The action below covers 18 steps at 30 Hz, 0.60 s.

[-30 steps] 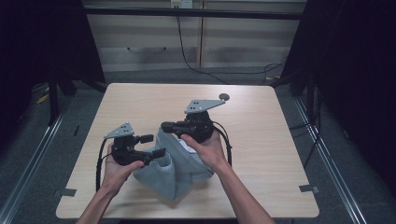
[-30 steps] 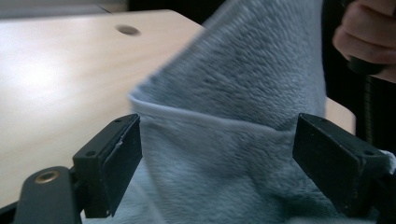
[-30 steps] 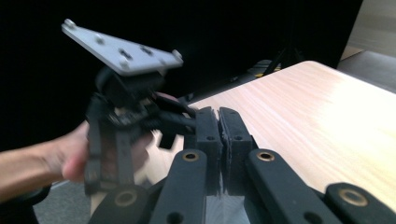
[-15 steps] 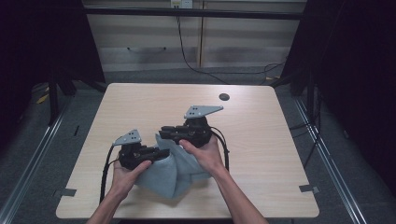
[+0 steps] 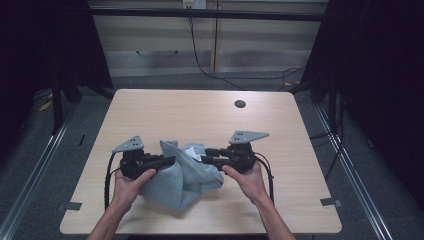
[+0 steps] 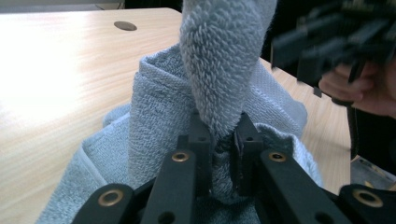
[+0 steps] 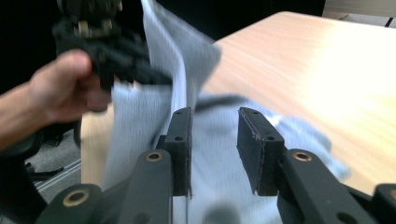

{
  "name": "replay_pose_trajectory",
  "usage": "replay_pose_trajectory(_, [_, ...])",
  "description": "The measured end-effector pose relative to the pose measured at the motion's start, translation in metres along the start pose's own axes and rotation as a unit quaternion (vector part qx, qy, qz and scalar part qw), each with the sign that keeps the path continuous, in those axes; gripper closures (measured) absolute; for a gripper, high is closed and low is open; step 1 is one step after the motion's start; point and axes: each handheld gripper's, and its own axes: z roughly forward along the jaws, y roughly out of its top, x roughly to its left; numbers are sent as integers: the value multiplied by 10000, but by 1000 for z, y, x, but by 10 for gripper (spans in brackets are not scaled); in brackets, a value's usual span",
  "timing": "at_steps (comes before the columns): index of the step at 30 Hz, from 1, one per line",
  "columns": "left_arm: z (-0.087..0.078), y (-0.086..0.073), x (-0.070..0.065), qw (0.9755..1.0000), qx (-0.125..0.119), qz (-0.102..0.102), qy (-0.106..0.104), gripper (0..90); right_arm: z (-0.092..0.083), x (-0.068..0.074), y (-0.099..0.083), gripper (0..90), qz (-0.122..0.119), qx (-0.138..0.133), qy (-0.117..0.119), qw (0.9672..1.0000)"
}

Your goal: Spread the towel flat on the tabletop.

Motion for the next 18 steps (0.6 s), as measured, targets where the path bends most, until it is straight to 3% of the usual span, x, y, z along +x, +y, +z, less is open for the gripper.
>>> replay_pose_trajectory(6, [-7, 13, -2, 9999, -129, 7, 44, 816, -19, 3, -30, 697, 52, -7, -94, 9999])
replay_pose_trajectory(11, [-15, 25, -1, 9996, -236, 14, 134, 817, -11, -3, -54, 572, 125, 233, -155, 9995])
replay_pose_trajectory(13, [-17, 27, 1, 9996, -266, 23, 136, 817, -3, -2, -60, 571, 7, 399, -231, 9989])
replay_pose_trajectory(15, [-22, 31, 3, 9994, -327, 0, 136, 818, 0, -4, -62, 757, -43, 580, -450, 9973])
replay_pose_trajectory(16, [-24, 33, 4, 9993, -334, 12, 154, 819, -1, -7, -63, 869, 28, 440, -407, 9982])
replay_pose_trajectory(18, [-31, 36, 3, 9991, -422, 9, 90, 819, -8, -9, -57, 884, 119, 200, -384, 9990])
